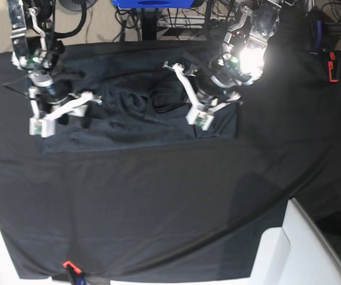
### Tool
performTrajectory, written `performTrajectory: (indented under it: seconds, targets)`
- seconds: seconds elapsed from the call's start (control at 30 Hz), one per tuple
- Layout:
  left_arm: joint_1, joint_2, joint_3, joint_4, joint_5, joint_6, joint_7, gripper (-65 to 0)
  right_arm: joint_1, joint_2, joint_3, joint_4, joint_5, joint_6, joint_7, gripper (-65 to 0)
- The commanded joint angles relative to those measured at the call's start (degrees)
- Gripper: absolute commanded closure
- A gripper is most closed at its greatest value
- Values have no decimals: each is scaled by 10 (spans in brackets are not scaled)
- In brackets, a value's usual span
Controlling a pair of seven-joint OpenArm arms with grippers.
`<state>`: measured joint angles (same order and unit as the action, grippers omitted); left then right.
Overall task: Fold the T-shirt properly
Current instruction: 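Lower the folded layer with the left gripper and open it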
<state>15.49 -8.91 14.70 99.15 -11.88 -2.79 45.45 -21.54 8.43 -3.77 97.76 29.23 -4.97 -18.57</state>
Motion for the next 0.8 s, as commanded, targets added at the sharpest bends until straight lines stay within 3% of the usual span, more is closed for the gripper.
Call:
performTrajectory:
  seconds: [0.0,0.07,0.1,0.17,0.43,0.77]
  targets:
    - [2,-5,-18,11,5,12,-11,0,0,1,15,10,1,5,12,-228]
    - [6,-5,-39,11,5,11,-11,0,0,-7,35,10,1,5,12,-48]
    - [6,-5,-47,11,5,11,-11,0,0,-12,42,10,1,5,12,0]
    - [6,-5,-51,11,9,12,-11,0,-1,-19,54,10,1,5,12,-26]
    - [-4,-4,-43,-5,5,11,-11,0,-4,-21,57,10,1,5,11,0]
    - [-14,7,23,-28,5,11,-11,0,-5,-21,57,10,1,5,11,0]
